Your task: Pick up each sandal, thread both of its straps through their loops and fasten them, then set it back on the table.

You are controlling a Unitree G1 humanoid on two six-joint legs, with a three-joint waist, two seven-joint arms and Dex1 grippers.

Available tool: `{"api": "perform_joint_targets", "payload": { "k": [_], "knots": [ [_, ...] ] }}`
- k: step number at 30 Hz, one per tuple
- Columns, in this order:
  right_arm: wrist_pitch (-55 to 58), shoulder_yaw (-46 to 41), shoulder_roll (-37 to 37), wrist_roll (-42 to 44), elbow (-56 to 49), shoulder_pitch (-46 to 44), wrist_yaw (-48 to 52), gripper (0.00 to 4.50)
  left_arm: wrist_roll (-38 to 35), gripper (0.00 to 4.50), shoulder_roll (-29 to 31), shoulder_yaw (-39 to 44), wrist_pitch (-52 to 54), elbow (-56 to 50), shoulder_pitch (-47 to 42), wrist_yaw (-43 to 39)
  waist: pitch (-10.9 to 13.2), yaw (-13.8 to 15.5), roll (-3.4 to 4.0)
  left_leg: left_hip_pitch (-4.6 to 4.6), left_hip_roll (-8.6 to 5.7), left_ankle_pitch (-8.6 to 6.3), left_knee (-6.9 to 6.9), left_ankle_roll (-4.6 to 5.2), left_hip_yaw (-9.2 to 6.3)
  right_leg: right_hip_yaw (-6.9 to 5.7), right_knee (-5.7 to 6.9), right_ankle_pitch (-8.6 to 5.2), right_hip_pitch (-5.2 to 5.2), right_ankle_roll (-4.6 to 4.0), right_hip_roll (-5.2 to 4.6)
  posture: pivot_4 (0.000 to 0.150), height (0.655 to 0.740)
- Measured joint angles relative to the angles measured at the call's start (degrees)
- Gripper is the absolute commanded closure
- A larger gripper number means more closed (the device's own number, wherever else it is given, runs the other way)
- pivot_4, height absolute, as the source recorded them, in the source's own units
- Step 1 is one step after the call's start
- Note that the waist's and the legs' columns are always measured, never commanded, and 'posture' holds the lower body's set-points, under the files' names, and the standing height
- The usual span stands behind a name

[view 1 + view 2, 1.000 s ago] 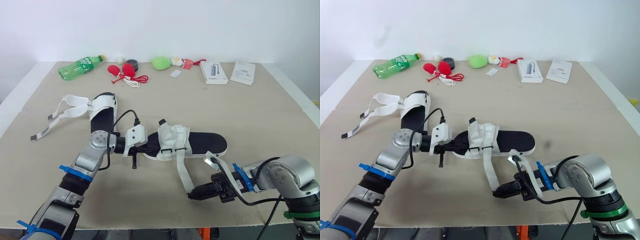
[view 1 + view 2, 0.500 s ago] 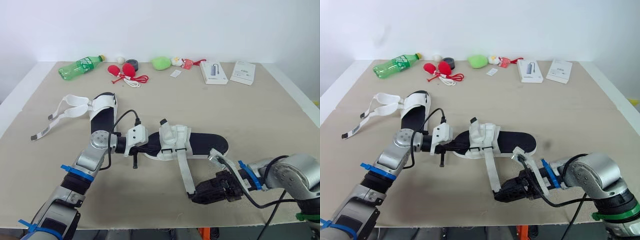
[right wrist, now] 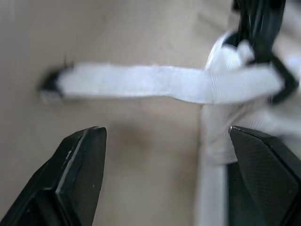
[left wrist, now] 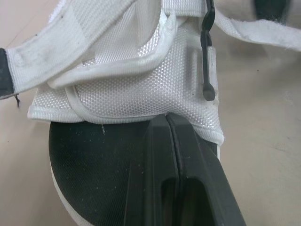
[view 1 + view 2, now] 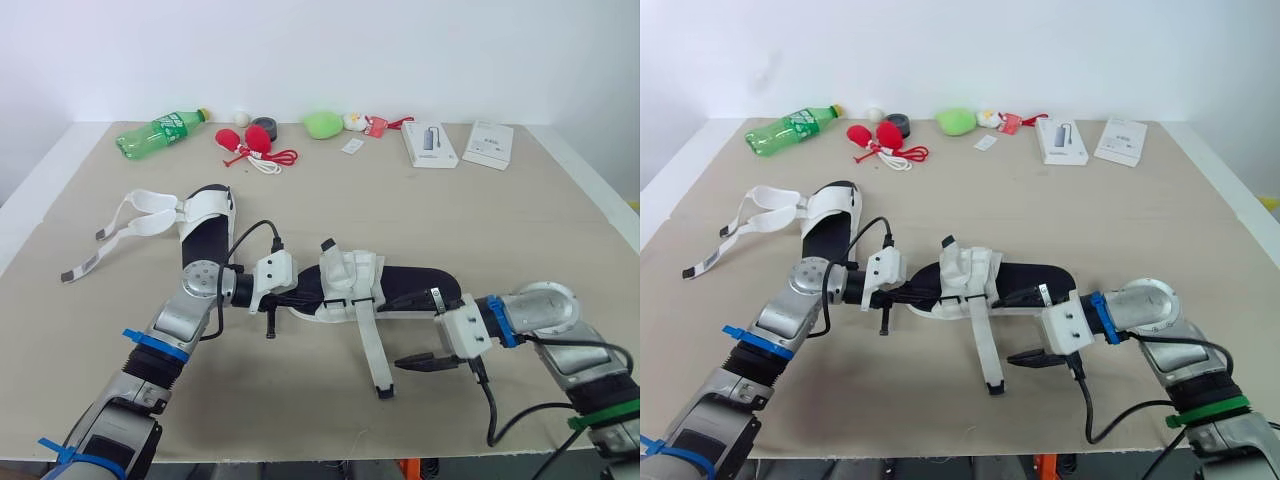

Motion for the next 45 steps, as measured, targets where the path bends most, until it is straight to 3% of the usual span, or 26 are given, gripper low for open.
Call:
{"api": "perform_joint_targets", "payload": {
  "k": [4,6,14,21,24,28,31,36,45],
  "knots": [
    [-22.9,2.0,1.5,-0.5,7.1,-3.3,-1.0,0.03,0.0,4.50,0.0,0.0,0.6,-0.1,0.1,0.2,0.0,-0.1,0.00,0.26,0.00,0.00,-0.02,0.00,0.00,0.05,0.00,-0.05,0.24,-0.13,0.00,0.150,0.7400],
    [-27.9,4.0,1.4,-0.1,8.1,-3.9,-2.0,0.03,0.0,4.50,0.0,0.0,0.9,-0.4,0.4,0.5,0.0,-0.1,-0.01,0.37,0.00,0.00,-0.04,0.00,0.00,0.07,-0.01,-0.06,0.35,-0.16,0.00,0.150,0.7400],
    [-31.9,8.9,-0.3,0.1,11.4,-4.7,-6.0,0.03,-0.1,4.50,0.3,0.0,1.3,-0.8,0.7,0.8,0.0,-0.1,-0.02,0.78,0.00,0.00,-0.08,0.00,0.02,0.13,-0.01,-0.09,0.73,-0.21,-0.02,0.150,0.7400],
    [-34.8,11.1,1.5,-5.4,10.0,-6.2,-12.1,0.03,-0.2,4.50,0.4,-0.1,1.9,-1.0,0.8,0.9,0.0,-0.1,-0.02,0.79,-0.01,0.00,-0.08,0.00,0.02,0.13,-0.03,-0.09,0.77,-0.21,-0.04,0.150,0.7400],
    [-35.1,12.3,1.4,-7.2,10.3,-7.1,-14.1,0.81,-0.2,4.50,0.4,-0.1,2.0,-1.2,0.9,1.0,0.0,-0.1,-0.02,0.80,-0.01,0.00,-0.08,0.01,0.01,0.12,-0.03,-0.09,0.77,-0.22,-0.04,0.150,0.7400],
    [-34.8,13.6,0.3,-8.3,10.3,-7.2,-16.2,3.01,-0.3,4.50,0.4,0.0,2.1,-1.6,1.1,1.1,0.0,-0.1,-0.02,0.79,-0.01,0.00,-0.08,0.00,0.02,0.13,-0.03,-0.10,0.78,-0.22,-0.06,0.150,0.7400],
    [-33.9,14.9,-0.1,-8.4,10.3,-7.3,-17.2,4.41,-0.3,4.50,0.4,0.0,2.2,-1.7,1.2,1.1,0.0,-0.1,-0.02,0.80,-0.01,0.00,-0.08,0.01,0.02,0.13,-0.03,-0.10,0.78,-0.22,-0.05,0.150,0.7400],
    [-26.2,17.5,-2.3,-2.9,7.2,-6.3,-17.0,4.41,-0.3,4.50,0.4,0.0,2.4,-2.1,1.3,1.1,0.0,0.0,-0.02,0.79,-0.01,0.00,-0.09,0.01,0.01,0.14,-0.03,-0.10,0.79,-0.22,-0.06,0.150,0.7400],
    [20.7,12.9,-2.2,22.1,-12.3,-3.0,-17.0,4.41,-0.2,4.50,0.5,-0.1,2.3,-2.1,1.3,1.0,0.0,0.0,-0.01,0.78,-0.01,0.00,-0.07,0.02,0.00,0.14,-0.03,-0.10,0.80,-0.25,-0.06,0.150,0.7400]
  ]
}}
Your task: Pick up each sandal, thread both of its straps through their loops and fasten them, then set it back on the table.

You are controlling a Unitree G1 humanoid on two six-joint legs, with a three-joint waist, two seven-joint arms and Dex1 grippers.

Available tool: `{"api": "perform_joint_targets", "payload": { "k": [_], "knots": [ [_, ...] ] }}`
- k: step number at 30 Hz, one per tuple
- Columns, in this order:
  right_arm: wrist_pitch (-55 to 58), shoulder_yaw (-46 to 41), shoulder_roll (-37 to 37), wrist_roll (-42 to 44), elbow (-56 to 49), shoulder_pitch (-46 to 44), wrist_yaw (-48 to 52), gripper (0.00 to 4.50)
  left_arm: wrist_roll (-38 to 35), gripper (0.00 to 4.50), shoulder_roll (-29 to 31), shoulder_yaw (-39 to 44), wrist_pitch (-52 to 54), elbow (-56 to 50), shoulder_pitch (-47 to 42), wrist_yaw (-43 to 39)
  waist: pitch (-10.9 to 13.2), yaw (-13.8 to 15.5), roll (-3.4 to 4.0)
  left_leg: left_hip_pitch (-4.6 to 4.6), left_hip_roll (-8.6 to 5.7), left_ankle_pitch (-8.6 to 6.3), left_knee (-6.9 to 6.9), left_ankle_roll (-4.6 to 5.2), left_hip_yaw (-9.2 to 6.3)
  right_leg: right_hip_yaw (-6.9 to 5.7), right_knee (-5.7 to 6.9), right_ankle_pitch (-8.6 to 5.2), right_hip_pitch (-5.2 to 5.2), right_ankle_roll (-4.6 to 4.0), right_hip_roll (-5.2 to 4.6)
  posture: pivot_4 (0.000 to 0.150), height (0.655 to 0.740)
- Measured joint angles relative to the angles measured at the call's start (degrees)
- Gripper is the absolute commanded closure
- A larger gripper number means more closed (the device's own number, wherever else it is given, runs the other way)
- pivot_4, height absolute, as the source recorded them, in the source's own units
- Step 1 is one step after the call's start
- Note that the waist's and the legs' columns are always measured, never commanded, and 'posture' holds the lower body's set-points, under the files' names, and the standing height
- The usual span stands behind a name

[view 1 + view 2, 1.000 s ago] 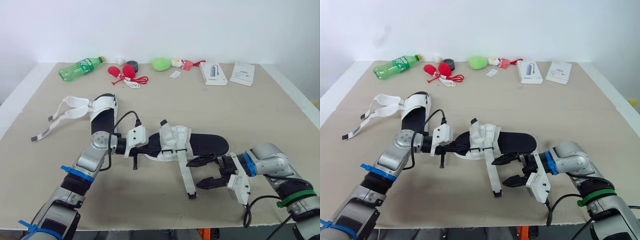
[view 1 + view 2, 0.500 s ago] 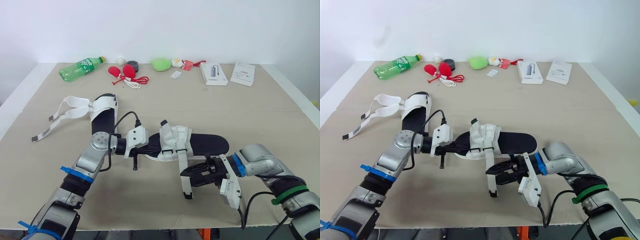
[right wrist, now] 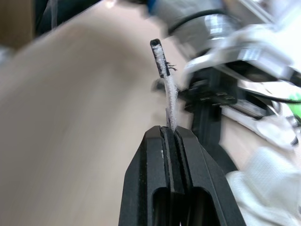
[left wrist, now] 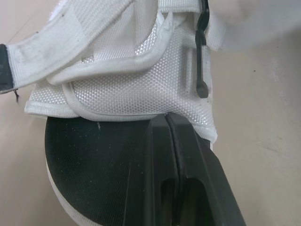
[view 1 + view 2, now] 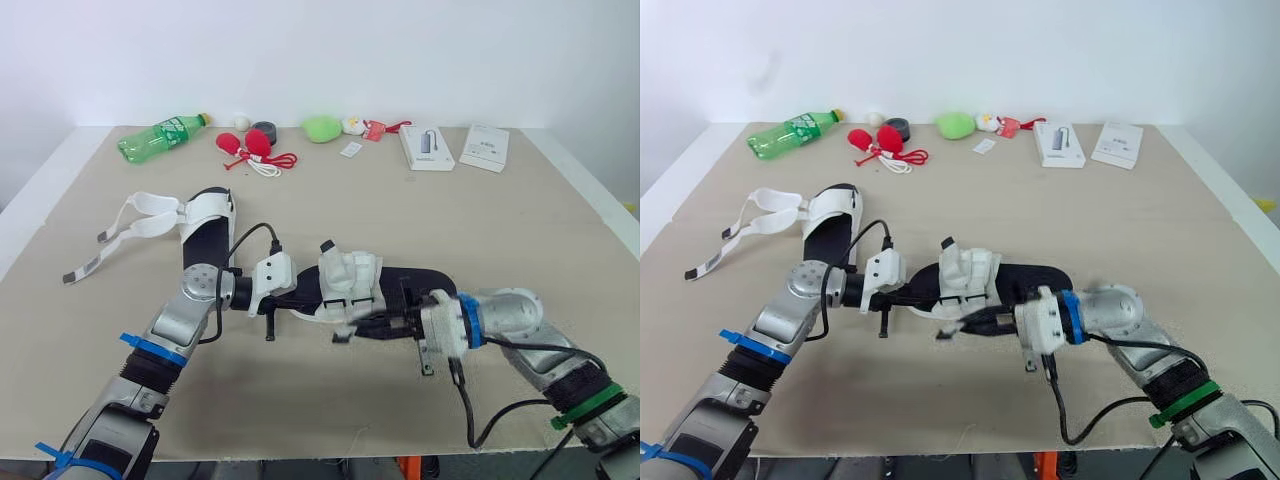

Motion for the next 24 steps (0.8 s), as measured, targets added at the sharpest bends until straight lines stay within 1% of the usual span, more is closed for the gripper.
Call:
{"api": "perform_joint_targets", "payload": {
  "k": [1,3,8,17,24],
  "knots": [
    [5.4,-1.4,0.4,1.9,-1.1,-0.2,-0.7,4.41,0.0,4.50,0.0,0.0,-0.1,0.0,0.0,0.0,0.0,0.0,0.00,0.00,0.00,0.00,0.00,0.00,0.00,-0.01,0.00,0.00,-0.01,0.00,0.00,0.150,0.7400],
    [12.5,-3.6,1.1,4.0,-2.1,-0.4,-1.6,4.41,0.0,4.50,0.0,0.0,-0.3,0.1,0.0,-0.1,0.0,0.0,0.00,-0.02,0.00,0.00,-0.01,0.00,-0.01,-0.04,0.00,-0.01,-0.02,0.02,0.01,0.150,0.7400],
    [24.1,-9.0,3.6,5.9,-2.1,-0.5,-2.6,4.41,0.1,4.50,-0.3,0.0,-0.5,0.5,-0.1,-0.2,0.0,0.1,0.00,-0.06,-0.01,-0.01,-0.01,-0.01,-0.01,-0.06,-0.01,-0.02,-0.05,0.04,0.01,0.150,0.7400],
    [32.5,-16.2,7.5,6.1,-1.6,-4.4,-0.1,4.41,0.2,4.50,-0.3,0.0,-0.6,0.6,-0.1,-0.3,0.0,0.1,0.00,-0.09,-0.01,-0.01,-0.01,-0.01,-0.02,-0.08,-0.01,-0.02,-0.07,0.07,0.01,0.150,0.7400],
    [34.3,-18.8,10.1,5.4,-1.3,-5.2,1.2,4.41,0.2,4.50,-0.3,0.0,-0.6,0.7,-0.1,-0.2,0.0,0.1,0.00,-0.09,-0.01,-0.01,0.00,-0.01,-0.01,-0.07,-0.02,-0.02,-0.08,0.08,0.01,0.150,0.7400]
  ]
}}
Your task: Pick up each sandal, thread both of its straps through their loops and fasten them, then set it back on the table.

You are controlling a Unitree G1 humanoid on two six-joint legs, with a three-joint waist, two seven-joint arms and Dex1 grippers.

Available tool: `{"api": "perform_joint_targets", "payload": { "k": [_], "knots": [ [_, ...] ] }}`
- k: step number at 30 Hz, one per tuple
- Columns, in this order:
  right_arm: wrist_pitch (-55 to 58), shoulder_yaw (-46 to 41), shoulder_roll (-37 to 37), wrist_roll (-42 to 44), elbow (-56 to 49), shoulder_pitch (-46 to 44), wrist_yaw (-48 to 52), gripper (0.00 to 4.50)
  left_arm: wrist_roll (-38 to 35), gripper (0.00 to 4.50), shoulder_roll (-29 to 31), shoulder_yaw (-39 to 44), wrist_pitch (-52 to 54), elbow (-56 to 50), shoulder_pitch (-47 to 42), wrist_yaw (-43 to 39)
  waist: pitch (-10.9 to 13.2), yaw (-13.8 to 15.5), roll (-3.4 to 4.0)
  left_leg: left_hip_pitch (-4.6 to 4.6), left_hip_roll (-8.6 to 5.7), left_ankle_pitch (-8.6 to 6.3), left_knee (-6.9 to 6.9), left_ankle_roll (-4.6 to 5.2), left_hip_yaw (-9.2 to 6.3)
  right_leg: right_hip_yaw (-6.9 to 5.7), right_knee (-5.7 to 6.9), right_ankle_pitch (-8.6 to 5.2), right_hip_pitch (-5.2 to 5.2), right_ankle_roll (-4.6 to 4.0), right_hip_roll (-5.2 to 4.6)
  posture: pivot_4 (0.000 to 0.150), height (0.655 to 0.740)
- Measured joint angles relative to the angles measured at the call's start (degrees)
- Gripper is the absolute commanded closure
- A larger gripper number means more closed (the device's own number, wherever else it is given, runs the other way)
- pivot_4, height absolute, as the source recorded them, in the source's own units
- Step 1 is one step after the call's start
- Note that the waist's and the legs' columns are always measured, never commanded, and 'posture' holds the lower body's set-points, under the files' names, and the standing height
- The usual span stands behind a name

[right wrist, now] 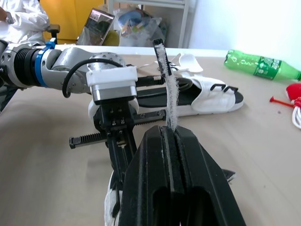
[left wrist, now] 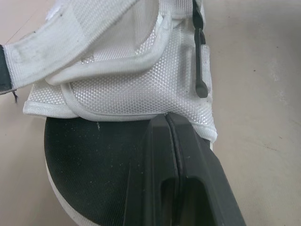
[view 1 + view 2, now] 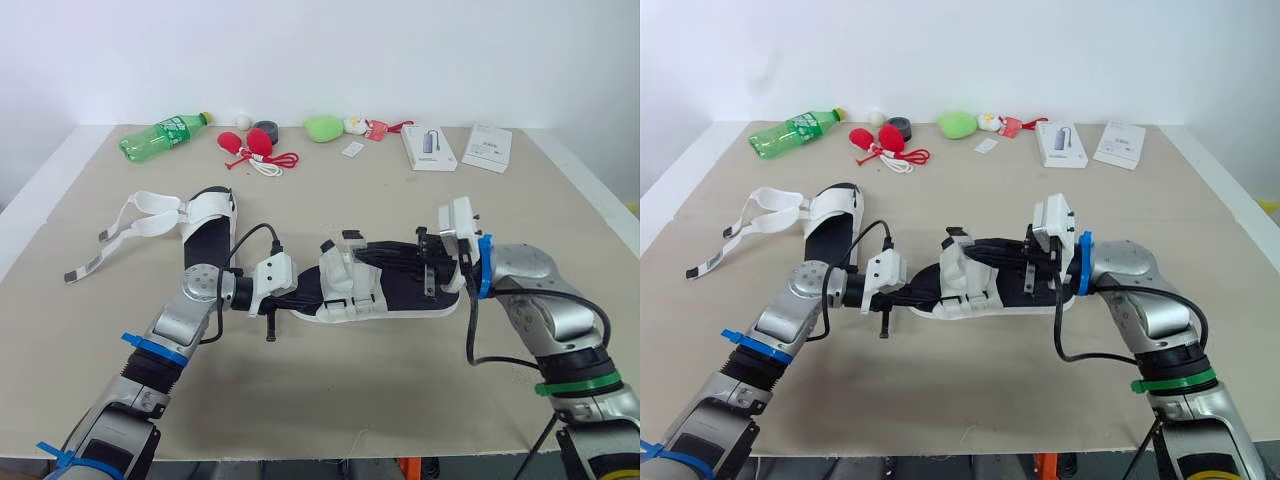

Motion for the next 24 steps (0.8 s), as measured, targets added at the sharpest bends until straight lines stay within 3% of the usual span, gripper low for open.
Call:
{"api": "perform_joint_targets", "payload": {
  "k": [13,24],
  "knots": [
    [-1.4,-0.2,3.4,-10.1,10.9,-2.5,-0.1,4.41,-0.1,4.50,-0.3,0.0,-0.6,0.7,-0.1,0.0,0.0,0.0,0.00,0.00,-0.01,0.00,0.00,0.00,0.00,0.00,0.00,0.01,0.00,0.01,0.00,0.150,0.7400],
    [4.5,-0.3,6.2,-11.3,13.4,-6.4,-0.9,4.41,-0.1,4.50,-0.5,-0.1,-0.5,0.7,-0.1,0.2,0.0,-0.2,0.00,0.00,0.00,0.00,0.00,0.00,0.00,0.00,0.00,0.05,-0.04,-0.01,0.02,0.150,0.7400]
  ]
}}
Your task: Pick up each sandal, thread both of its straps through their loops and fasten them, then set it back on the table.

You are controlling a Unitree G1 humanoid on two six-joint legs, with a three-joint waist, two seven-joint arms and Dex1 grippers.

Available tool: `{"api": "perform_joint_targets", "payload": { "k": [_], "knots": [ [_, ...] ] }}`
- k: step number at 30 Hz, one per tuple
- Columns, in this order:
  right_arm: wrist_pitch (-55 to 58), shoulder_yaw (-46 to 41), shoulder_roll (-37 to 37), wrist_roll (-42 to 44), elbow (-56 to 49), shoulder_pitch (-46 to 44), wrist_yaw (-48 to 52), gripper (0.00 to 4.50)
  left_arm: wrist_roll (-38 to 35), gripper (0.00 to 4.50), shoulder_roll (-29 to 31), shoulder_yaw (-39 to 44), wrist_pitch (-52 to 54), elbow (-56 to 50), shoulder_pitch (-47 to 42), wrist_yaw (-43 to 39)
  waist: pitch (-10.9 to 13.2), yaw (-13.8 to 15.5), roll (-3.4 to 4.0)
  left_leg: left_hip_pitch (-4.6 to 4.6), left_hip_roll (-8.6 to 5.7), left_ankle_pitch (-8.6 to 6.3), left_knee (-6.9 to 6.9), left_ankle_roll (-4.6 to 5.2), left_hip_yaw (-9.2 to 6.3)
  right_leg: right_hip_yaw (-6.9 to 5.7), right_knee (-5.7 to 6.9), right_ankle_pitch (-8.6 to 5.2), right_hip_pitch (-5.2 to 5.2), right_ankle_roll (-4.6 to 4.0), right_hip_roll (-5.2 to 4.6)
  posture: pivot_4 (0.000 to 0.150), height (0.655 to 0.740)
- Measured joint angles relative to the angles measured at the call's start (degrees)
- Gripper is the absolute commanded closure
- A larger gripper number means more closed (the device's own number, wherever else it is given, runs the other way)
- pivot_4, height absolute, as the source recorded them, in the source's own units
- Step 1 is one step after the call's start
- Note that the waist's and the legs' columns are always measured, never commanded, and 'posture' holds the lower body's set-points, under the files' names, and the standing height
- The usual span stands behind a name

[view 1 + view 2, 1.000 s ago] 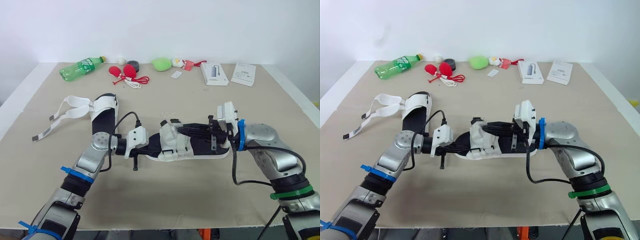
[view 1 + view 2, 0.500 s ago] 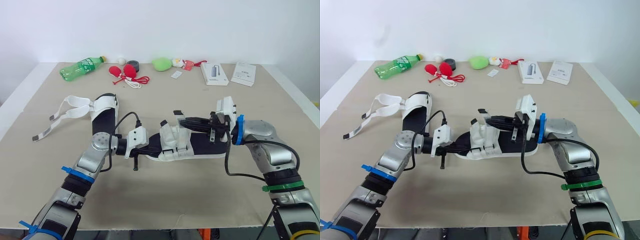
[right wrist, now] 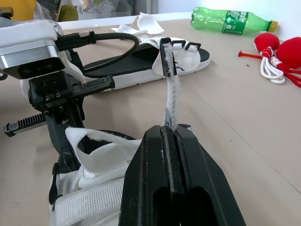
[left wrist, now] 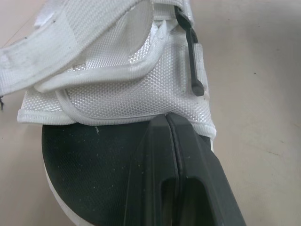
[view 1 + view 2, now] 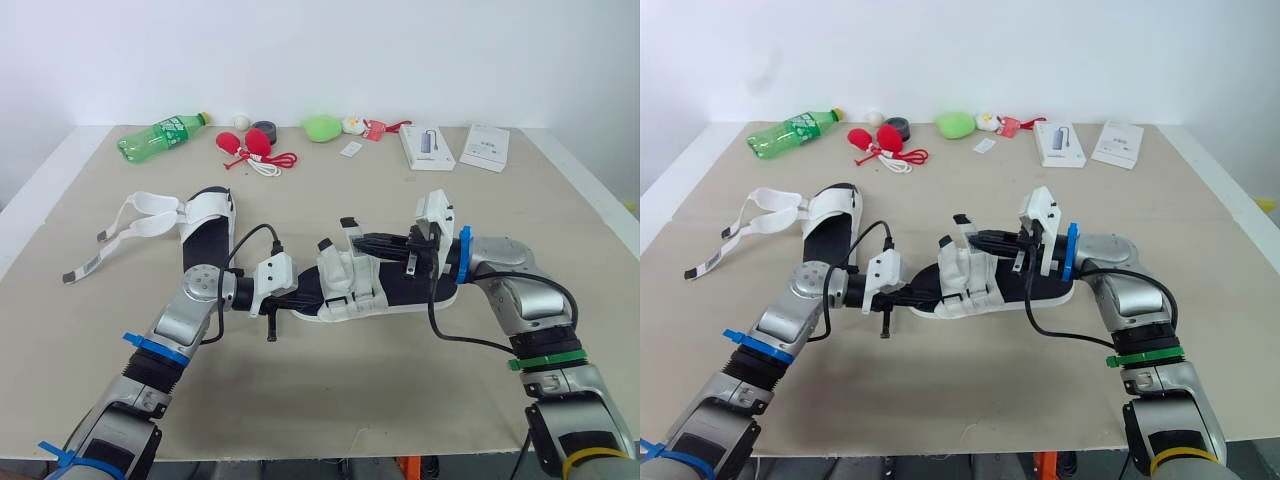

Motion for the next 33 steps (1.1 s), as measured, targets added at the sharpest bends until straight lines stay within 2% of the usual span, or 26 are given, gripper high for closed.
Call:
{"api": "perform_joint_targets", "payload": {
  "k": [16,17,18,21,22,23,24,27,33],
  "knots": [
    [11.7,0.7,-0.1,-2.3,-0.8,-1.4,-1.5,4.41,0.0,4.50,0.0,0.0,0.0,0.0,0.0,0.0,0.0,0.0,0.00,0.00,0.00,-0.01,0.00,-0.01,0.01,0.01,0.00,0.00,-0.04,-0.01,0.00,0.150,0.7400],
    [12.3,0.7,-0.1,-2.3,-0.8,-1.6,-1.7,3.94,0.0,4.50,0.0,0.0,0.0,0.0,0.0,0.0,0.0,0.0,0.00,0.00,0.00,-0.01,0.00,-0.01,0.01,0.01,0.00,0.00,-0.04,-0.01,0.00,0.150,0.7400],
    [12.4,0.7,-0.1,-2.4,-0.8,-1.7,-1.7,3.94,0.0,4.50,0.0,0.0,0.0,0.0,0.0,0.0,0.0,0.0,0.00,0.00,0.00,-0.01,-0.01,-0.01,0.01,0.01,0.00,0.00,-0.04,-0.01,0.00,0.150,0.7400],
    [12.5,0.5,0.1,-3.0,-0.6,-2.0,-2.9,2.67,0.0,4.50,0.0,0.0,-0.1,0.0,0.0,0.0,0.0,0.0,0.00,-0.04,0.00,-0.01,-0.01,-0.01,0.01,0.01,0.00,0.00,-0.07,-0.01,0.00,0.150,0.7400],
    [12.5,0.5,0.1,-3.1,-0.6,-2.1,-3.0,2.02,0.0,4.50,0.0,0.0,-0.1,0.0,0.0,0.0,0.0,0.0,0.00,-0.05,0.00,-0.01,-0.01,-0.01,0.01,0.01,0.00,0.00,-0.09,-0.01,0.00,0.150,0.7400],
    [12.5,0.5,0.1,-3.1,-0.6,-2.2,-3.1,1.87,0.0,4.50,0.0,0.0,-0.1,0.0,0.0,0.0,0.0,0.0,0.00,-0.06,0.01,-0.01,-0.02,-0.01,0.02,0.01,0.00,-0.01,-0.11,-0.01,-0.01,0.150,0.7400],
    [12.4,0.5,0.1,-3.2,-0.6,-2.4,-3.2,1.29,0.0,4.50,0.0,0.0,-0.2,0.0,0.0,0.0,0.0,0.0,0.00,-0.10,0.00,-0.01,-0.02,-0.01,0.02,0.01,0.00,-0.01,-0.15,-0.01,-0.01,0.150,0.7400],
    [11.0,0.4,0.1,-3.7,-0.6,-2.8,-3.2,0.03,0.0,4.50,0.0,0.0,-0.4,0.0,0.0,0.0,0.0,0.0,0.00,-0.16,0.00,-0.01,-0.02,-0.01,0.02,0.01,0.00,0.00,-0.21,0.00,0.00,0.150,0.7400],
    [7.7,-0.4,0.0,-4.7,1.3,-6.6,-3.0,0.03,-0.1,4.50,0.0,0.0,-0.6,0.0,0.0,-0.1,0.0,0.0,0.01,-0.23,0.00,0.00,-0.02,-0.01,0.04,0.02,0.00,0.01,-0.31,0.00,-0.01,0.150,0.7400]
  ]
}}
